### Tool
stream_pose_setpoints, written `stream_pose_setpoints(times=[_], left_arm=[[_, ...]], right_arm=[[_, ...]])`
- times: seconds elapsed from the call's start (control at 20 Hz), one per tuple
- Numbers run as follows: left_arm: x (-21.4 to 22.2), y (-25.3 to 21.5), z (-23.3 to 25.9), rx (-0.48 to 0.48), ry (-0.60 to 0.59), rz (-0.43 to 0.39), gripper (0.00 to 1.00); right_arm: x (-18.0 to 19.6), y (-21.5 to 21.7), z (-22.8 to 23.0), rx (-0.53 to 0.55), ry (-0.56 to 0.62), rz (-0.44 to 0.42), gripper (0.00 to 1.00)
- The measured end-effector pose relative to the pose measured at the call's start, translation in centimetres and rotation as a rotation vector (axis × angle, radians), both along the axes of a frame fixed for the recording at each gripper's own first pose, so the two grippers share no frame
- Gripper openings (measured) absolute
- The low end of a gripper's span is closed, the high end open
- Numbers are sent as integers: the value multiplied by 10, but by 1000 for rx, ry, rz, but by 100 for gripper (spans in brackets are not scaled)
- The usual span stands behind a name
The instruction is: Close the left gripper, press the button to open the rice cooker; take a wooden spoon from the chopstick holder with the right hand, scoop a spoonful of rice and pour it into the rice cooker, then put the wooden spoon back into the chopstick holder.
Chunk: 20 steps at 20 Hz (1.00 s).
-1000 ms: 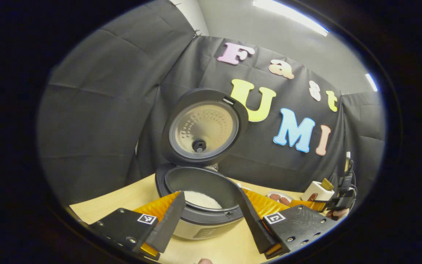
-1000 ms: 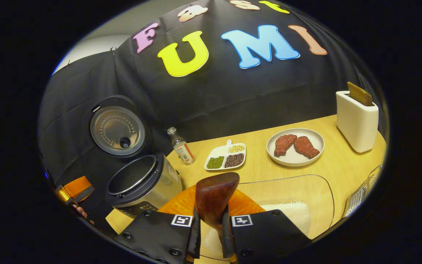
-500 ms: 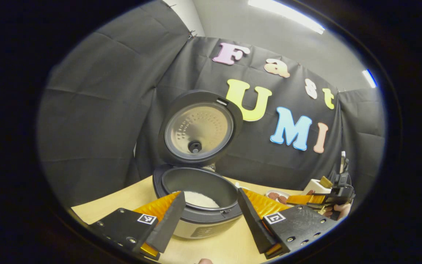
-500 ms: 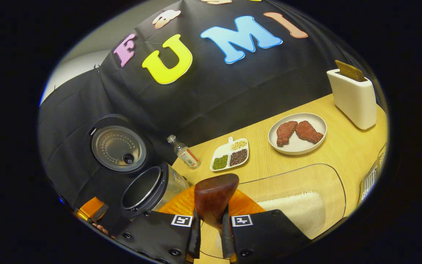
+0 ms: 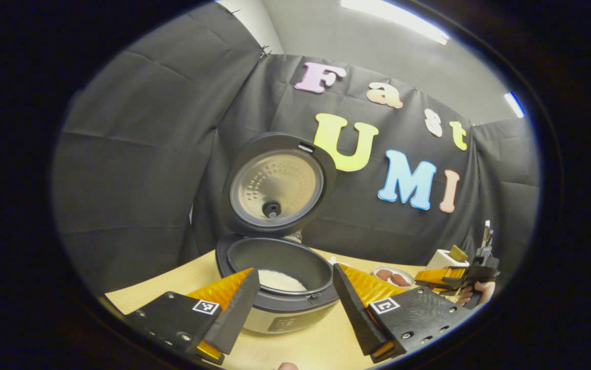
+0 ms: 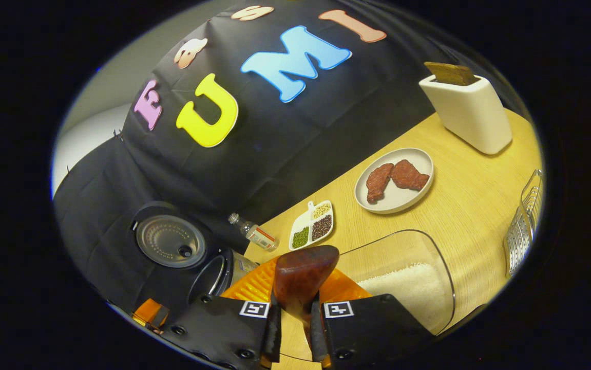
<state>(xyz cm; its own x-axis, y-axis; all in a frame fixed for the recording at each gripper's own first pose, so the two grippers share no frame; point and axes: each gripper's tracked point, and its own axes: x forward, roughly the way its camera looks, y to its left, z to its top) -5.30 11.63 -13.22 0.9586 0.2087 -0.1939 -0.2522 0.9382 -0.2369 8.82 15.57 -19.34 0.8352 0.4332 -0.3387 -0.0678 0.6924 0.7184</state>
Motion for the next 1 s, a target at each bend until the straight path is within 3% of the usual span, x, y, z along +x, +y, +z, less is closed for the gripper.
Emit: stream_pose_setpoints(times=[0.5,1.0], left_arm=[[6,-16,5,97,12,0,89],[-10,5,2,117,14,44,90]], right_arm=[[10,-61,2,240,66,-155,24],[29,-66,15,422,114,-232,24]])
